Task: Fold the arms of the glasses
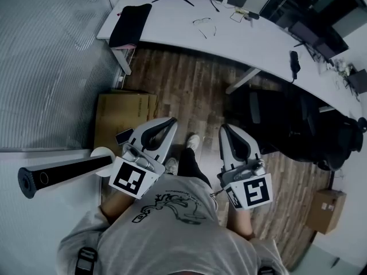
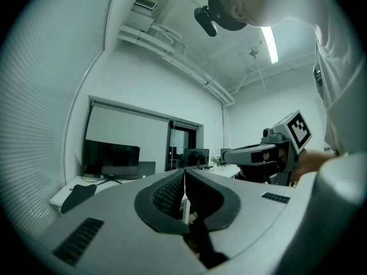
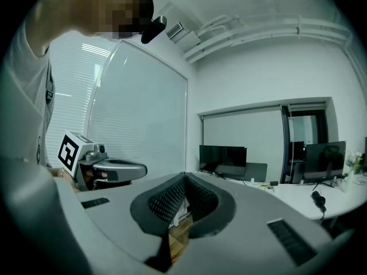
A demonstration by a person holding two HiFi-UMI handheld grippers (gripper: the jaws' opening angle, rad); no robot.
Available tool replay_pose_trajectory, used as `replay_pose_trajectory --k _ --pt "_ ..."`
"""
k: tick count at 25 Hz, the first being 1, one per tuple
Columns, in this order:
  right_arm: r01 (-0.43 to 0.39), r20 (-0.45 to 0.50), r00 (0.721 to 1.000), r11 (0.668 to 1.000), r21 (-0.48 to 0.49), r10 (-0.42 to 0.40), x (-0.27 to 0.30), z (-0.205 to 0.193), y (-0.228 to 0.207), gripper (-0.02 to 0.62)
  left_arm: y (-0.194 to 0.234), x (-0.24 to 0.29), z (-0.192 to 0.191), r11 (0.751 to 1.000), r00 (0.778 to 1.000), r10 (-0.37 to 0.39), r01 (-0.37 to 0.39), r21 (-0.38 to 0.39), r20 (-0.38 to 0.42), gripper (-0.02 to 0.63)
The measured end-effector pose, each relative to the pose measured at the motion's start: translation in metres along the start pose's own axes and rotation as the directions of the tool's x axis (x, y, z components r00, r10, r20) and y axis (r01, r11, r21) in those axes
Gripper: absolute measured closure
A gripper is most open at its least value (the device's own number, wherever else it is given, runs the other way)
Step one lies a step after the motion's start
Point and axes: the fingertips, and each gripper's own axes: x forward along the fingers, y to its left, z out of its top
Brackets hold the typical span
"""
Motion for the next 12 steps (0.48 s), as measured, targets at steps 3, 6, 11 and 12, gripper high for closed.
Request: replay_pose_trajectory --k 3,6,11,12 --pt "-0.004 0.002 1.000 1.000 -0.005 0.004 0.009 0.001 -0.008 0.586 0.004 0.012 -0.002 1.000 1.000 -0.011 0.011 0.014 -0.005 0.584" --pt "-0.003 0.008 1.000 1.000 -0.007 0.003 0.017 -0.001 -0.022 0.586 0.009 0.026 -0.005 1.000 1.000 -0.015 0.015 0.026 -0.007 0.583" --pt "-0.004 0.019 1.000 1.000 -0.010 0.005 0.033 0.000 -0.050 0.586 0.018 0.056 -0.006 1.000 1.000 -0.011 0.011 0.017 -0.004 0.584" --pt "-0.004 0.021 1.000 1.000 -0.011 0.004 0.036 0.001 -0.057 0.586 0.020 0.063 -0.006 1.000 1.000 -0.011 0.011 0.019 -0.007 0.584"
